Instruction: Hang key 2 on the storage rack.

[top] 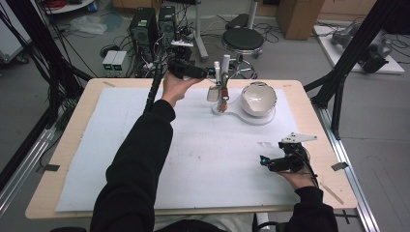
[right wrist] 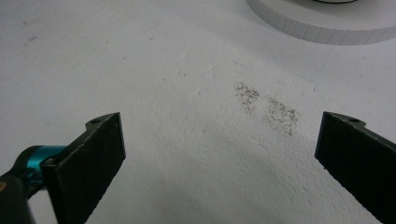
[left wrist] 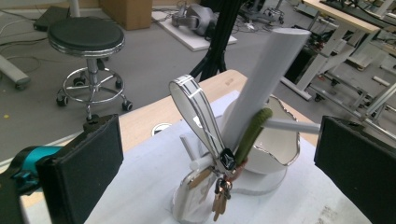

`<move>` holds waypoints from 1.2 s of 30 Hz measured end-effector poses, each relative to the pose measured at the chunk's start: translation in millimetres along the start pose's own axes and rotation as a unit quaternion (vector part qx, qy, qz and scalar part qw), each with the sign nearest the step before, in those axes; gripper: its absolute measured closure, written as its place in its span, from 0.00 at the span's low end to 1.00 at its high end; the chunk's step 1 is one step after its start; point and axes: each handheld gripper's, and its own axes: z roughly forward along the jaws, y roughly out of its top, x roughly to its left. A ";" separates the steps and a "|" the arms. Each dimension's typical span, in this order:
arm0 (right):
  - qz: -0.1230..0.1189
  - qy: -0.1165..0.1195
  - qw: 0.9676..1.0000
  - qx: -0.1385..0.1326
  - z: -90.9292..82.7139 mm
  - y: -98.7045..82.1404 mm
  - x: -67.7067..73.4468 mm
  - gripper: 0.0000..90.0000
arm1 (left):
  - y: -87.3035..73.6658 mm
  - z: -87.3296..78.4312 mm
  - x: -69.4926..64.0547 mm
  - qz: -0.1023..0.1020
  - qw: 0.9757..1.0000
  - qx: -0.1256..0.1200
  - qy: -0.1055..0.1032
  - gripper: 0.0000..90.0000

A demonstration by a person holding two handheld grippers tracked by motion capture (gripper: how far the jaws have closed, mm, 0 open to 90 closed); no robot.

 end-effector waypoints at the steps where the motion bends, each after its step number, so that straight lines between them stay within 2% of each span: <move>1: 0.000 -0.001 1.000 0.001 0.1 -0.1 0.1 0.01 | -0.8 -1.6 -0.3 0.004 1.000 0.001 0.000 0.02; 4: 0.000 -0.001 1.000 0.002 -0.2 -0.2 0.2 0.01 | -6.5 -7.1 -1.2 0.022 1.000 0.007 0.010 0.02; 8: 0.002 -0.002 1.000 -0.001 -0.8 -2.0 -2.0 0.01 | -19.2 -9.6 -0.4 0.049 0.998 0.038 0.025 0.02; 10: 0.004 -0.003 1.000 -0.001 -1.4 -2.7 -2.7 0.01 | -25.6 -11.5 -0.1 0.055 0.997 0.044 0.028 0.02; 15: 0.005 -0.002 1.000 0.001 -1.0 -2.8 -2.4 0.01 | -39.3 -17.5 0.0 0.055 0.997 0.049 0.024 0.02; 19: 0.003 -0.003 1.000 0.002 0.0 -2.9 -1.9 0.01 | -49.1 -21.6 4.2 0.050 0.996 0.067 0.013 0.02; 29: -0.001 -0.006 1.000 0.003 0.5 -3.1 -1.2 0.01 | -69.5 -36.3 10.3 0.050 0.995 0.080 0.014 0.02; 33: -0.003 -0.007 1.000 0.006 0.9 -3.5 -1.1 0.01 | -76.5 -43.1 12.7 0.045 0.996 0.081 -0.004 0.02; 36: 0.001 -0.008 1.000 0.007 0.6 -4.1 -0.5 0.01 | -83.1 -48.5 15.0 0.042 0.996 0.083 -0.005 0.02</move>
